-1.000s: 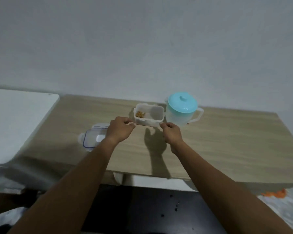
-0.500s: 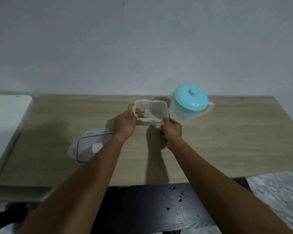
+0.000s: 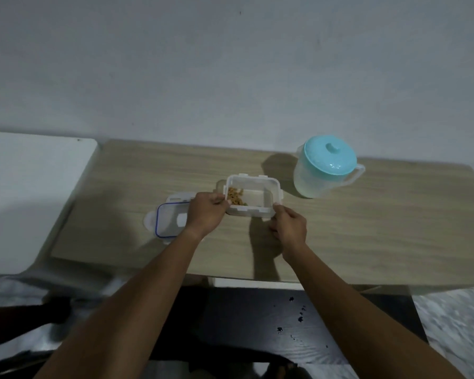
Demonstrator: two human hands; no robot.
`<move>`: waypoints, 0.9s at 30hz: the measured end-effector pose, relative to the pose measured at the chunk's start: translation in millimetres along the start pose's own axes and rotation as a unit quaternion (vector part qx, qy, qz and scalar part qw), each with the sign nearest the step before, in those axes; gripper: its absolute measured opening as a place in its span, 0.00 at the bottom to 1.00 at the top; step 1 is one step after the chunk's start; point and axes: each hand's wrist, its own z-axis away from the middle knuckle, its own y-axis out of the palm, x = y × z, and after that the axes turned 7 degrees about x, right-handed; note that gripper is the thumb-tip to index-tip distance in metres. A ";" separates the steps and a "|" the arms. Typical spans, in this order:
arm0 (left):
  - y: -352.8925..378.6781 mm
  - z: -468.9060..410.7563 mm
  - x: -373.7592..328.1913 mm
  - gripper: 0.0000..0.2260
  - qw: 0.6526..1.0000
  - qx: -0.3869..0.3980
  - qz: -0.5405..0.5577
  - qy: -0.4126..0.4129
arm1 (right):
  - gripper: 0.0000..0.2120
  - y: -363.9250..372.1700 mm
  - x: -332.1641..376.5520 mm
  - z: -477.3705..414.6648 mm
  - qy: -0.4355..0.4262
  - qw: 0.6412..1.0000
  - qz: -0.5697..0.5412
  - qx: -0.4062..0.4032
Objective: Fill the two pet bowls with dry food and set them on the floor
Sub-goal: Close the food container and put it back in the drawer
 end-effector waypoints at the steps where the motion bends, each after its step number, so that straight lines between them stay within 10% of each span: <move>1: -6.3 2.2 0.6 0.16 1.000 -0.005 -0.014 0.009 | 0.20 2.6 -2.7 4.5 -0.005 1.000 -0.011 -0.010; 7: -66.2 18.2 27.6 0.19 0.955 -0.193 -0.221 -0.051 | 0.09 54.4 -28.8 37.5 0.018 0.998 0.024 -0.051; 12: -92.5 28.9 49.5 0.20 0.947 -0.158 -0.242 -0.143 | 0.06 96.4 -31.3 39.6 -0.042 0.979 0.196 0.023; 19: -113.9 23.0 64.0 0.15 0.978 -0.138 -0.021 -0.157 | 0.11 120.2 -25.4 41.4 0.013 0.988 0.151 0.035; 27: -133.9 28.6 39.9 0.12 0.954 -0.118 0.265 -0.073 | 0.09 110.8 24.9 60.9 -0.039 0.982 -0.149 0.110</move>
